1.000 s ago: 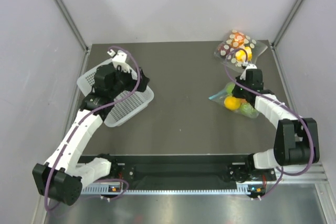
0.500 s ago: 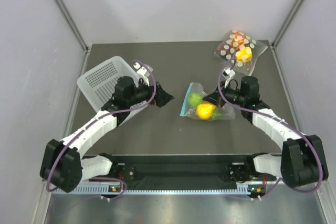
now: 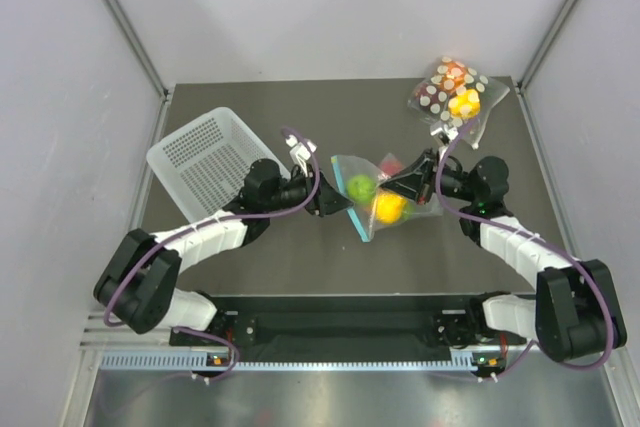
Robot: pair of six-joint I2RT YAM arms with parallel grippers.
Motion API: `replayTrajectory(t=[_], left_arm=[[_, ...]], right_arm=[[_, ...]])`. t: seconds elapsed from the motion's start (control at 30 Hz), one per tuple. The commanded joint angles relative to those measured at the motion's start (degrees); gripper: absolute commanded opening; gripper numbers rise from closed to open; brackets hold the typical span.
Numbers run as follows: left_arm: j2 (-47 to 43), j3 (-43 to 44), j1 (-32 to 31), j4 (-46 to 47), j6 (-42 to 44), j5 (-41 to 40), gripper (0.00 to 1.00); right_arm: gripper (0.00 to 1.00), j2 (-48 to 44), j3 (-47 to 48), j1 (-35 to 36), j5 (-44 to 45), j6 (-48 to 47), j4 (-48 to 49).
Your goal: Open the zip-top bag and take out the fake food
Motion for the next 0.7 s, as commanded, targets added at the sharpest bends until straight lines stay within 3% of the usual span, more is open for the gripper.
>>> replayTrajectory(t=[0.0, 0.1, 0.17, 0.2, 0.23, 0.3, 0.33, 0.43, 0.47, 0.53, 0.57, 0.6, 0.67], left_arm=[[0.7, -0.7, -0.5, 9.0, -4.2, 1.4, 0.59], [1.9, -0.7, -1.0, 9.6, -5.3, 1.8, 0.58], [2.5, -0.6, -1.3, 10.2, -5.6, 2.5, 0.49], [2.9, -0.7, -1.3, 10.5, -5.9, 2.7, 0.28], [3.1, -0.6, -1.5, 10.7, -6.1, 2.5, 0.14], [3.3, -0.7, -1.5, 11.0, -6.8, 2.3, 0.0], [3.4, -0.6, -1.5, 11.2, -6.8, 2.4, 0.0], [2.1, -0.5, -1.6, 8.5, -6.7, 0.1, 0.0], [1.5, -0.4, -1.5, 6.4, -6.4, -2.8, 0.0], [-0.6, 0.7, -1.5, -0.1, -4.7, -5.9, 0.0], [-1.3, 1.3, -1.5, -2.4, -4.1, -7.6, 0.0], [-3.0, 2.6, -1.5, -4.5, -3.1, -10.8, 0.0], [-4.4, 4.3, -1.5, -11.2, -2.1, -13.8, 0.0]], right_arm=[[0.0, 0.2, -0.3, 0.2, -2.4, 4.4, 11.2], [0.0, 1.0, -0.4, 0.3, -2.3, 5.0, 12.0], [0.0, 1.6, -0.2, 0.2, -2.1, 5.1, 12.4], [0.0, 1.8, -0.2, 0.3, -2.1, 5.2, 12.4], [0.0, 2.2, -0.2, 0.3, -2.0, 5.2, 12.6], [0.02, 2.6, -0.1, 0.2, -1.6, 5.0, 12.7], [0.06, 3.0, -0.2, 0.2, -1.3, 4.8, 12.6], [0.48, 3.8, 0.4, 0.0, -0.7, 2.7, 9.3], [0.68, 3.6, 0.7, -0.1, -0.1, 0.1, 7.0], [0.82, 1.0, 2.3, 0.1, 1.5, -4.9, -4.4], [0.89, -0.5, 3.2, 0.1, 5.2, -12.9, -10.2], [0.91, -2.2, 4.3, 0.4, 8.0, -17.5, -24.0], [0.92, -7.7, 8.7, 2.7, 20.3, -29.9, -35.7]])
